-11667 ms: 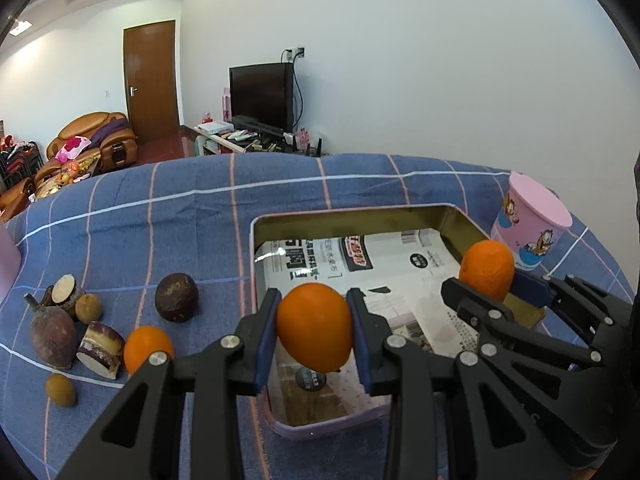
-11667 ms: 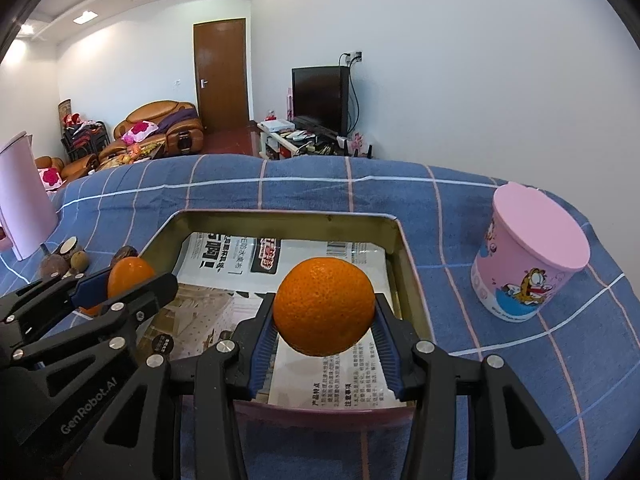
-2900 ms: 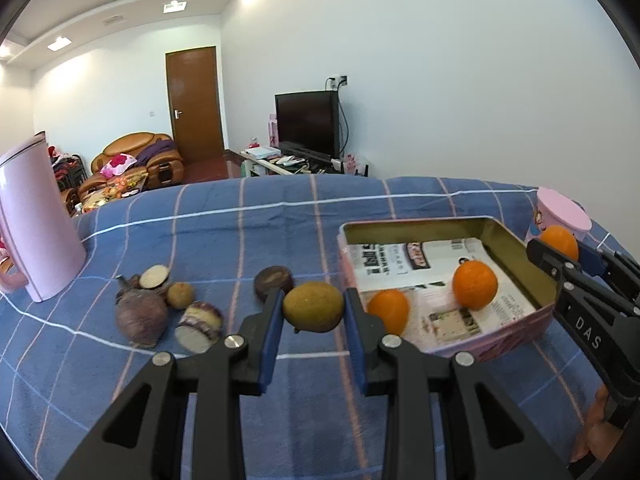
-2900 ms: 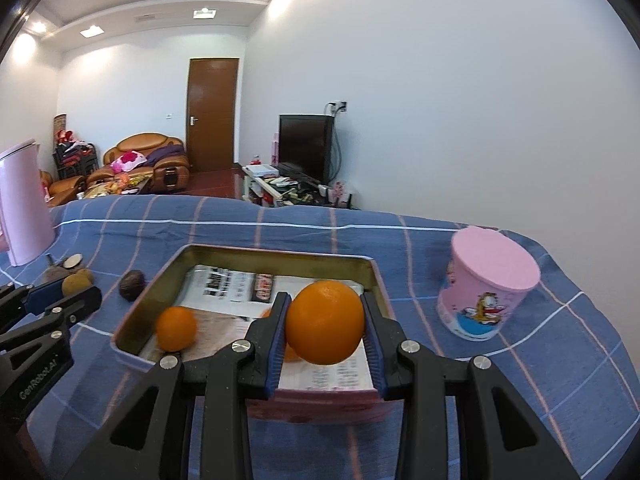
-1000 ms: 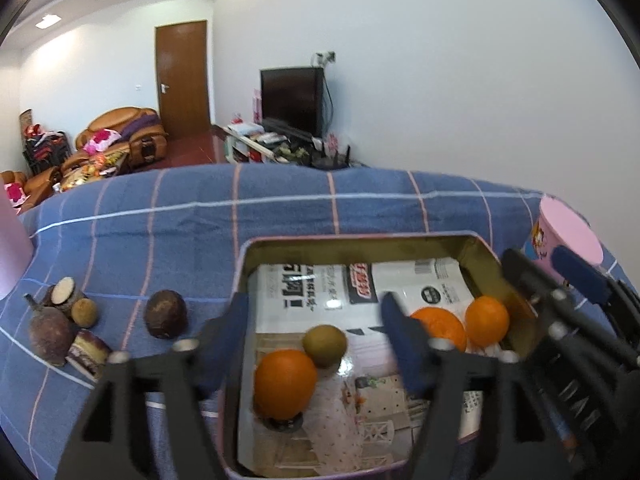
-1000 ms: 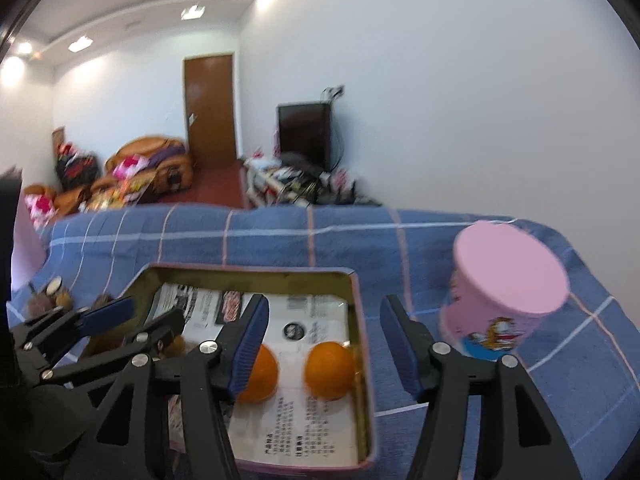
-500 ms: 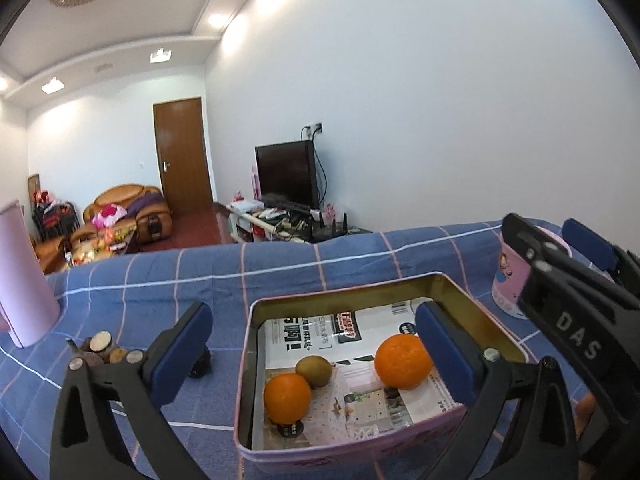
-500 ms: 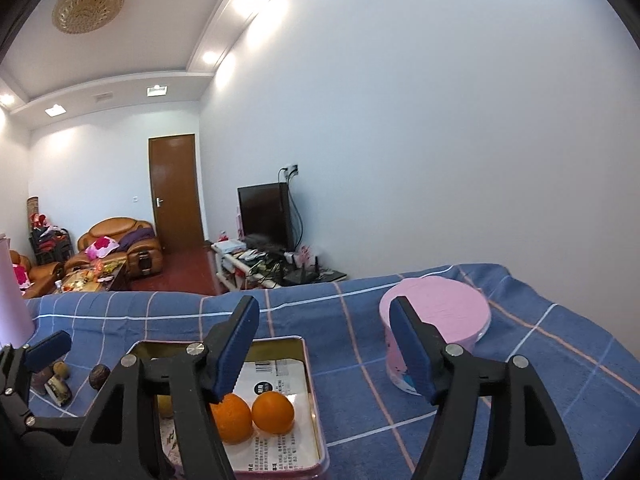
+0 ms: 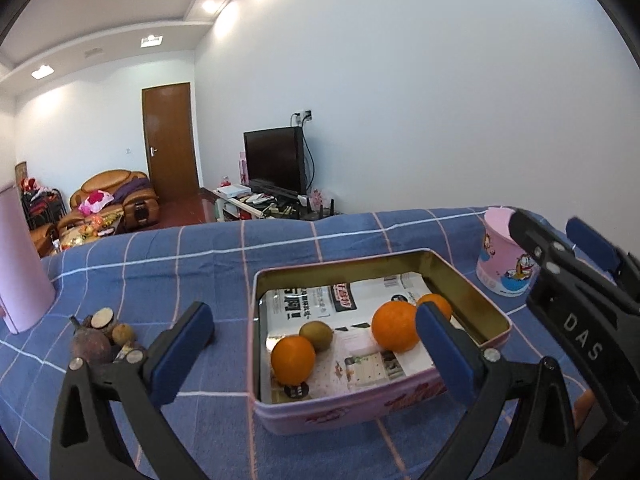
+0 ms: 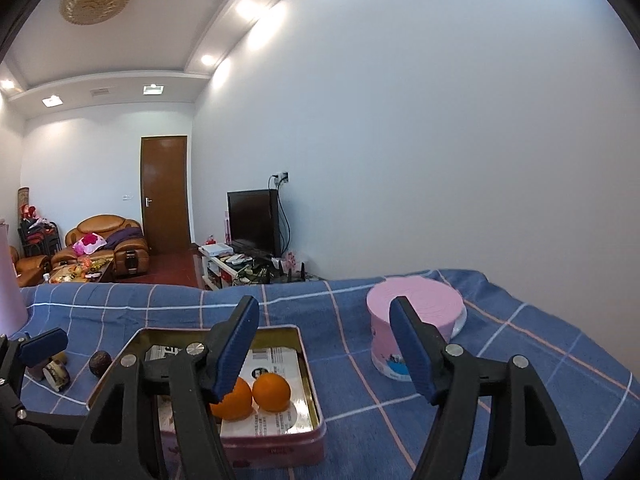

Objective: Organize fruits
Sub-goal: 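Lift both open tools away from the tin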

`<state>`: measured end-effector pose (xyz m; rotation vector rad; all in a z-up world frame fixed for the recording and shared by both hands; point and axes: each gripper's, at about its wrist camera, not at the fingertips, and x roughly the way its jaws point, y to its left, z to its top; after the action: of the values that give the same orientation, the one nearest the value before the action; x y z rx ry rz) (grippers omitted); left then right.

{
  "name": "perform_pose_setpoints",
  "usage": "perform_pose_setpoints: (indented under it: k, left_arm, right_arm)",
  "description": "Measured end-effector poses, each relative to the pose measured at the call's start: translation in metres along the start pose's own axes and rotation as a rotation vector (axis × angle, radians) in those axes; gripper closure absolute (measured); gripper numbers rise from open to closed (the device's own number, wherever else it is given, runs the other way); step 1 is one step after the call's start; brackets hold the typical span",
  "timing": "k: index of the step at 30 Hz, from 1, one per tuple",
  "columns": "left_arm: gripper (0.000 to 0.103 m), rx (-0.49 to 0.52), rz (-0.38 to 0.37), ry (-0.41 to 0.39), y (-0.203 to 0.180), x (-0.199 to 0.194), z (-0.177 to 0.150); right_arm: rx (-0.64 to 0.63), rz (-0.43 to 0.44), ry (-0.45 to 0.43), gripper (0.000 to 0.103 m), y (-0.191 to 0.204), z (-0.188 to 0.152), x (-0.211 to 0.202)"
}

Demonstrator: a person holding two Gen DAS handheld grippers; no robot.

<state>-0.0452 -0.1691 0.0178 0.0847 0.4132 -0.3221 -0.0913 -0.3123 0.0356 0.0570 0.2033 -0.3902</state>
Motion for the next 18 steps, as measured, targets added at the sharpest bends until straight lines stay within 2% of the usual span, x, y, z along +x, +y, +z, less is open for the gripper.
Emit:
perform_pose_setpoints:
  k: [13, 18]
  left_arm:
    - [0.0, -0.056, 0.018, 0.007, 0.029, -0.013, -0.008]
    - [0.0, -0.067, 0.038, 0.016, 0.044, -0.018, -0.011]
  right_arm:
    - [0.011, -0.011, 0.078, 0.034, 0.007, -0.007, -0.005]
    - [-0.007, -0.007, 0.081, 0.034, 0.015, -0.009, -0.01]
